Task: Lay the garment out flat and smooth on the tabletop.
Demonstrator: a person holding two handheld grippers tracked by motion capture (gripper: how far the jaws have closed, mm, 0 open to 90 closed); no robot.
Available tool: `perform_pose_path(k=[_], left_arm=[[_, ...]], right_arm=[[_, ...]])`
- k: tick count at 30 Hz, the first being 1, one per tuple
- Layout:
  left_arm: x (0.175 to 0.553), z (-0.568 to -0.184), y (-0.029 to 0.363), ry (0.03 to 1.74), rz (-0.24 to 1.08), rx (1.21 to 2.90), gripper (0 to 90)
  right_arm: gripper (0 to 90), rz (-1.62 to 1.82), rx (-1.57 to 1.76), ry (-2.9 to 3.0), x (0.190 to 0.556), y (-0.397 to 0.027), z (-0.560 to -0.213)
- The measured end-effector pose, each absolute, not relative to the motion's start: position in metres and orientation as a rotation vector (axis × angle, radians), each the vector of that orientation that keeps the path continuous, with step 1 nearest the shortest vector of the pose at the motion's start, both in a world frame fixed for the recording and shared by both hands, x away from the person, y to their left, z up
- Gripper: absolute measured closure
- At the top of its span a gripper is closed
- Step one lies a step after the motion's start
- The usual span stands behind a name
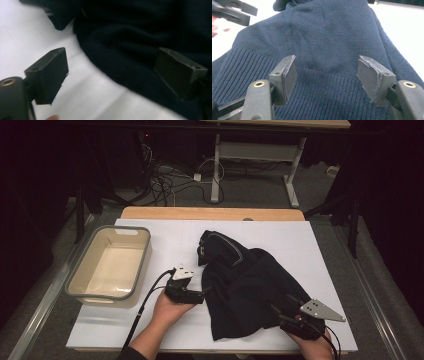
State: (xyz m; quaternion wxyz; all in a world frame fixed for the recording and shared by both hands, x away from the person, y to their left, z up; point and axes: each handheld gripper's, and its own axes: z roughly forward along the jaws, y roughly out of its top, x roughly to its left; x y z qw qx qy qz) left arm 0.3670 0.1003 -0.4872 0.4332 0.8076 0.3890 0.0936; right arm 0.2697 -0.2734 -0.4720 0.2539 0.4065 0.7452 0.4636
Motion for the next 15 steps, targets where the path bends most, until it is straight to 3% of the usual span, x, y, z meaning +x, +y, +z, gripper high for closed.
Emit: perform_pose_path(k=[5, 6, 9, 10, 12, 15], left_arm=[[0.383, -0.489, 0.080, 1.025, 0.168, 2.099, 27.1], [0.386, -0.489, 0.078, 1.027, 0.177, 2.106, 27.1], [0.388, -0.488, 0.074, 1.042, 0.250, 2.133, 39.8], [0.387, -0.489, 0.073, 1.043, 0.280, 2.138, 48.6], [0.386, -0.489, 0.073, 1.037, 0.287, 2.140, 49.8], [0.384, -0.489, 0.072, 0.997, 0.276, 2.154, 71.5]], right_arm=[[33.7, 1.262, 1.104, 2.027, 0.270, -0.274, -0.472], [33.7, 1.262, 1.105, 2.028, 0.270, -0.274, -0.472], [33.5, 1.262, 1.105, 2.030, 0.270, -0.274, -0.472], [33.4, 1.263, 1.099, 2.029, 0.270, -0.274, -0.471], [33.3, 1.263, 1.098, 2.029, 0.270, -0.274, -0.471], [33.2, 1.261, 1.101, 2.033, 0.270, -0.274, -0.472]])
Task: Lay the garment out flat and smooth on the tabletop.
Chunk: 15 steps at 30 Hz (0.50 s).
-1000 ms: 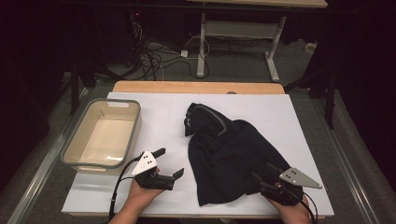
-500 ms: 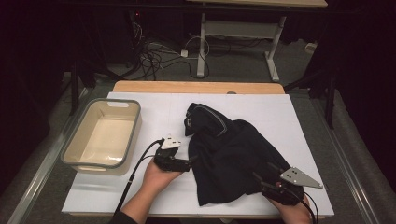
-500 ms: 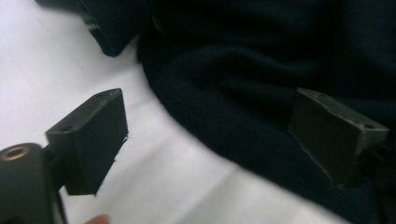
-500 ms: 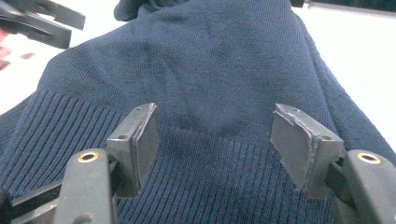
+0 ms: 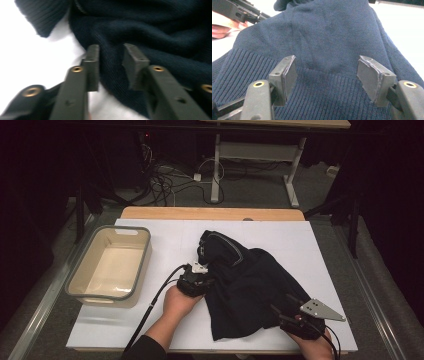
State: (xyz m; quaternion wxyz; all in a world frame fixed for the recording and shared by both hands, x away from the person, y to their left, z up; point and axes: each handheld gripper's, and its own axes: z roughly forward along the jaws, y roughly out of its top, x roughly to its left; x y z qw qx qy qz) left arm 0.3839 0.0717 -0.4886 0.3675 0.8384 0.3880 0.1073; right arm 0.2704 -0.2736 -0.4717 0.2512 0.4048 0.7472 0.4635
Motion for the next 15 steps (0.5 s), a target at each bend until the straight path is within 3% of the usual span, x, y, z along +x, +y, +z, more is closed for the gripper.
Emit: perform_pose_path(k=[3, 10, 15], left_arm=[[0.382, -0.489, 0.072, 0.984, 0.248, 2.150, 79.9], [0.359, -0.486, 0.099, 0.931, 0.286, 2.123, 81.0], [0.322, -0.485, 0.133, 0.886, 0.316, 2.096, 81.1]], right_arm=[[33.2, 1.258, 1.103, 2.035, 0.271, -0.273, -0.472], [34.4, 1.257, 1.101, 2.025, 0.271, -0.275, -0.469], [35.8, 1.254, 1.110, 2.011, 0.274, -0.275, -0.466]])
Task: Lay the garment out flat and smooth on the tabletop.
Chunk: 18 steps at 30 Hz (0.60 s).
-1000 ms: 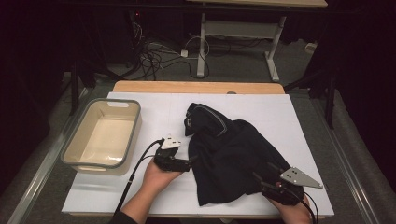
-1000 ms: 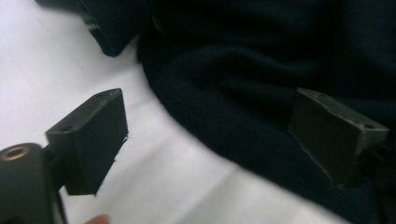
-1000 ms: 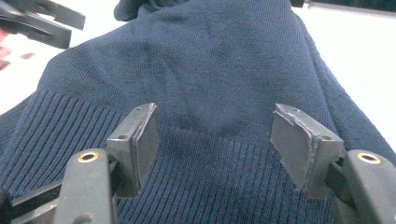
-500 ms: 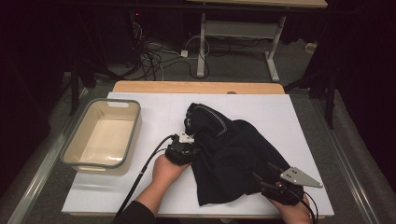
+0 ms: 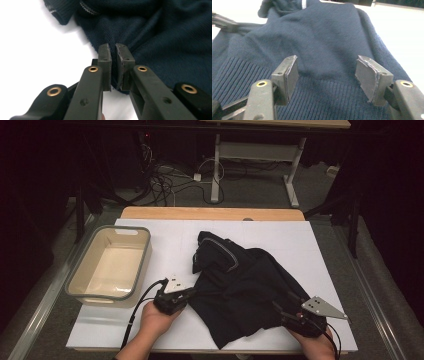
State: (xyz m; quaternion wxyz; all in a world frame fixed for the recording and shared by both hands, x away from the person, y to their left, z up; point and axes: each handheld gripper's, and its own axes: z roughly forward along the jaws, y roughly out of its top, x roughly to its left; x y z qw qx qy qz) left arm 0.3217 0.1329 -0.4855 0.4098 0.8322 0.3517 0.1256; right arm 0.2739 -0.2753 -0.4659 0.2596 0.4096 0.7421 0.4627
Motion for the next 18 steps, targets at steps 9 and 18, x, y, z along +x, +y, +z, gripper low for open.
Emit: perform_pose_path(k=[9, 18], left_arm=[[0.280, -0.490, 0.170, 0.905, 0.334, 2.042, 81.1], [0.248, -0.494, 0.206, 0.986, 0.355, 2.010, 81.1]], right_arm=[[41.5, 1.261, 1.100, 2.016, 0.287, -0.275, -0.459], [46.3, 1.215, 1.139, 2.017, 0.331, -0.272, -0.456]])
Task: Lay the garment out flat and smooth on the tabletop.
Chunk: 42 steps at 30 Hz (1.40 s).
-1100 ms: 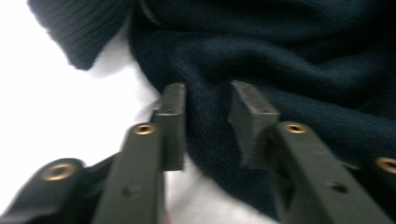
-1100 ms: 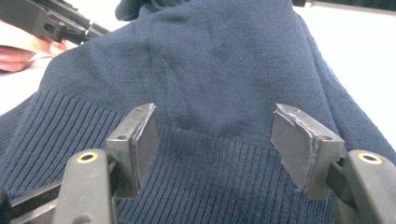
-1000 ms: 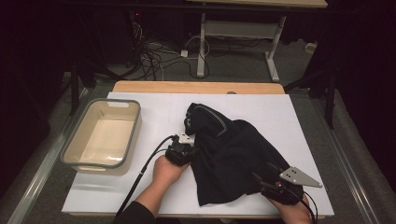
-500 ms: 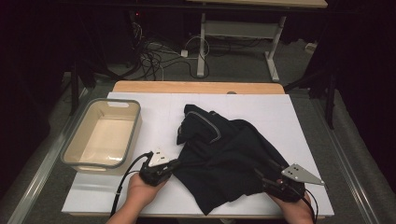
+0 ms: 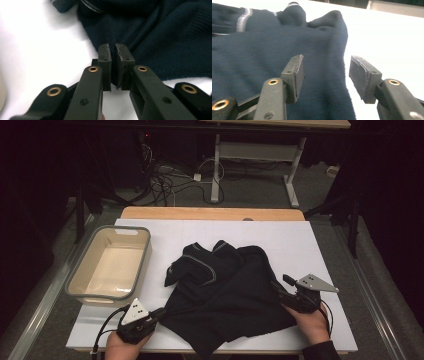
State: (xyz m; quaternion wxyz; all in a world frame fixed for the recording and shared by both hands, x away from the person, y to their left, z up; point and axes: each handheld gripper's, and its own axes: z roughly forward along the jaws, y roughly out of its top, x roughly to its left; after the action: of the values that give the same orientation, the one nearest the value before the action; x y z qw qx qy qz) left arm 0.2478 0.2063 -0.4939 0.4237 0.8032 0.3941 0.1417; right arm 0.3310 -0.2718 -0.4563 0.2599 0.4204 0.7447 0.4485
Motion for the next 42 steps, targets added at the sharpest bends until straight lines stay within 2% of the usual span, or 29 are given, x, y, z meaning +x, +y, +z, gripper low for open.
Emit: perform_pose_path(k=[6, 7, 13, 15, 16, 17, 18, 19, 20, 21, 22, 24, 26, 29, 32, 41, 42], left_arm=[[0.237, -0.496, 0.219, 1.012, 0.365, 2.001, 81.6], [0.235, -0.496, 0.221, 1.015, 0.364, 1.994, 85.2], [0.231, -0.496, 0.219, 1.002, 0.374, 2.003, 82.5], [0.232, -0.496, 0.220, 1.008, 0.357, 1.987, 71.4], [0.234, -0.496, 0.222, 1.016, 0.335, 1.962, 65.0], [0.234, -0.496, 0.222, 1.016, 0.335, 1.962, 60.6], [0.236, -0.496, 0.222, 1.016, 0.314, 1.947, 55.4], [0.236, -0.496, 0.222, 1.016, 0.314, 1.947, 52.2], [0.238, -0.495, 0.220, 0.994, 0.306, 1.941, 46.4], [0.238, -0.495, 0.220, 0.994, 0.306, 1.941, 42.8], [0.239, -0.495, 0.218, 0.981, 0.311, 1.937, 42.8], [0.243, -0.493, 0.214, 0.957, 0.299, 1.932, 32.2], [0.245, -0.493, 0.212, 0.950, 0.293, 1.932, 29.6], [0.251, -0.490, 0.204, 0.928, 0.299, 1.932, 18.3], [0.263, -0.486, 0.189, 0.879, 0.285, 1.926, 15.1], [0.289, -0.481, 0.153, 0.780, 0.244, 1.938, 15.1], [0.295, -0.478, 0.146, 0.768, 0.247, 1.932, 15.1]], right_arm=[[46.1, 1.159, 1.177, 2.035, 0.352, -0.266, -0.462], [46.1, 1.161, 1.184, 2.059, 0.357, -0.264, -0.465], [45.0, 1.142, 1.154, 2.136, 0.365, -0.249, -0.468], [45.2, 1.052, 1.141, 2.192, 0.367, -0.243, -0.473], [52.4, 0.973, 1.149, 2.221, 0.368, -0.239, -0.476], [52.4, 0.973, 1.149, 2.221, 0.368, -0.239, -0.476], [71.0, 0.933, 1.152, 2.226, 0.368, -0.237, -0.477], [71.0, 0.933, 1.152, 2.226, 0.368, -0.237, -0.477], [82.2, 0.927, 1.140, 2.204, 0.366, -0.237, -0.476], [82.2, 0.927, 1.140, 2.204, 0.366, -0.237, -0.476], [83.0, 0.931, 1.132, 2.203, 0.365, -0.237, -0.476], [83.8, 0.964, 1.122, 2.179, 0.358, -0.243, -0.473], [83.8, 0.977, 1.130, 2.166, 0.355, -0.246, -0.472], [84.2, 1.019, 1.149, 2.132, 0.344, -0.258, -0.468], [84.7, 1.042, 1.161, 2.090, 0.326, -0.279, -0.467], [85.1, 1.008, 1.273, 2.006, 0.282, -0.331, -0.470], [85.1, 1.000, 1.305, 1.982, 0.269, -0.347, -0.472]])
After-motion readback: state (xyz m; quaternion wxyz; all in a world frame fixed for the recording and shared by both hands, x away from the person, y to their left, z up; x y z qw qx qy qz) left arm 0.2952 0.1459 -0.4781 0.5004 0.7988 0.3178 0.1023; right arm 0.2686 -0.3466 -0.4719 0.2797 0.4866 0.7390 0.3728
